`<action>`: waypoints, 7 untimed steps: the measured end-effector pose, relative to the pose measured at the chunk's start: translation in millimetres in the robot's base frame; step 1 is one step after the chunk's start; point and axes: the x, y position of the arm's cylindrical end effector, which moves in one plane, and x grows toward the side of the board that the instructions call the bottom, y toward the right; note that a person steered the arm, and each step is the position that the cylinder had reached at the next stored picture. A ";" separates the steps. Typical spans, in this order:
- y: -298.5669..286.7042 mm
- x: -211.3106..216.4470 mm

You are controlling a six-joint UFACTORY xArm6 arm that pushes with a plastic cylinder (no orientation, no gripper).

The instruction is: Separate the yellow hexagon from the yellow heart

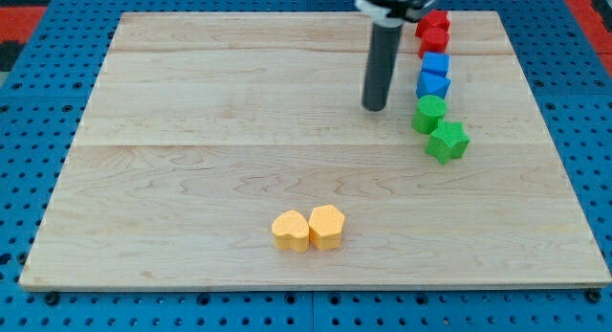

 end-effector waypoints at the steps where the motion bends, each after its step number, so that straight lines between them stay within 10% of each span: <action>1: -53.1 32.6; 5: -139.0 214.2; 7: -116.9 222.0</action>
